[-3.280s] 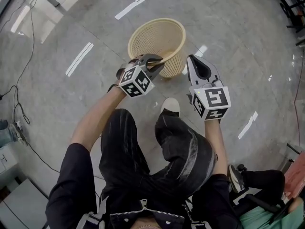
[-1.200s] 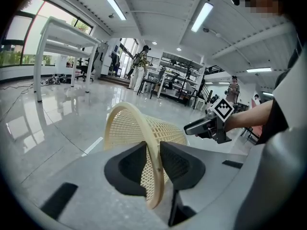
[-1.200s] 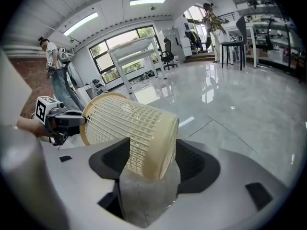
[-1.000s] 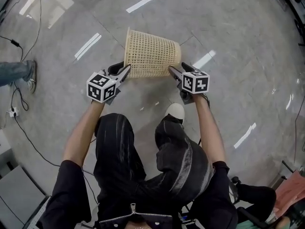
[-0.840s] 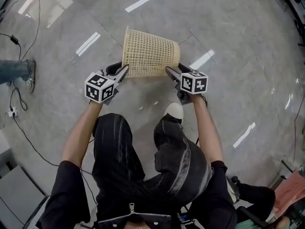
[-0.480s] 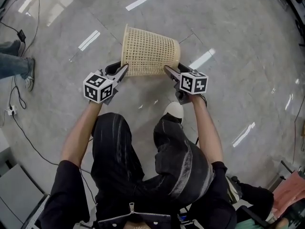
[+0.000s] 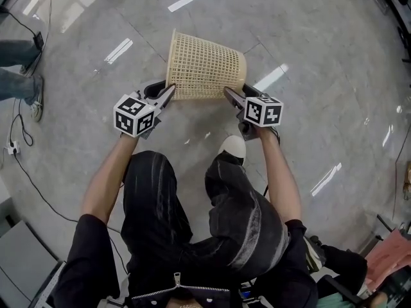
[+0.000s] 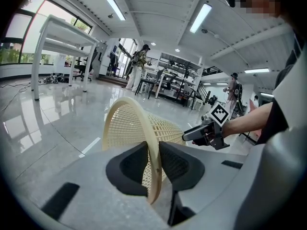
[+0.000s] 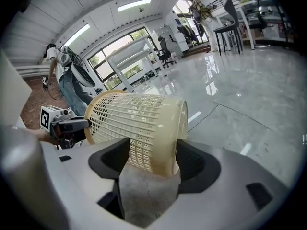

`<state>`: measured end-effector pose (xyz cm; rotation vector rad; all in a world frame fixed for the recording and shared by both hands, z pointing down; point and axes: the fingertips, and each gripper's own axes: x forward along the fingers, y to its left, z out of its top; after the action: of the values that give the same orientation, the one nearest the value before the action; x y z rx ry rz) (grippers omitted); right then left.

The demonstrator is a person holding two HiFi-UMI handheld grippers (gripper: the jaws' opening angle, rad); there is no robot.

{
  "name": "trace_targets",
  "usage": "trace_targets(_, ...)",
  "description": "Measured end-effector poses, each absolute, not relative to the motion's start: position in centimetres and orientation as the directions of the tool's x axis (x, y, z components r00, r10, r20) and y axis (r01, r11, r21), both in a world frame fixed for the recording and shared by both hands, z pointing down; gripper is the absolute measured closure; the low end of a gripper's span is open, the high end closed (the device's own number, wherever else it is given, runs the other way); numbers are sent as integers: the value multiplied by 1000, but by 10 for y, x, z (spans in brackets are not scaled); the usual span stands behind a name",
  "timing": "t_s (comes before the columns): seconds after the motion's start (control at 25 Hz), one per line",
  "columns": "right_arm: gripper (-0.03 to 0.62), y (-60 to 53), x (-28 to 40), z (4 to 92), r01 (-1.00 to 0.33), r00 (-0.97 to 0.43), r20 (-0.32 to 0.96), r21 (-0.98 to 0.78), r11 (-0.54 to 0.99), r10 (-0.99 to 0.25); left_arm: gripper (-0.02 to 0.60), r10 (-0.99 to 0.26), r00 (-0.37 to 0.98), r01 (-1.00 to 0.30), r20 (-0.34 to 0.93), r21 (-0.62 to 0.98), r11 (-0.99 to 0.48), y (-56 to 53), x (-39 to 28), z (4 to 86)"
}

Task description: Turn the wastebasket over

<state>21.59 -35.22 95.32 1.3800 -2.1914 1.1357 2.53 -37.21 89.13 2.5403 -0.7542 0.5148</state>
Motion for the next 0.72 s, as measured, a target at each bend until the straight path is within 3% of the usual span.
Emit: trace_targets(0.72, 307, -300, 324, 926, -929, -303, 653, -365, 62, -695, 512, -269, 881, -418, 389, 372, -829, -348, 134, 883)
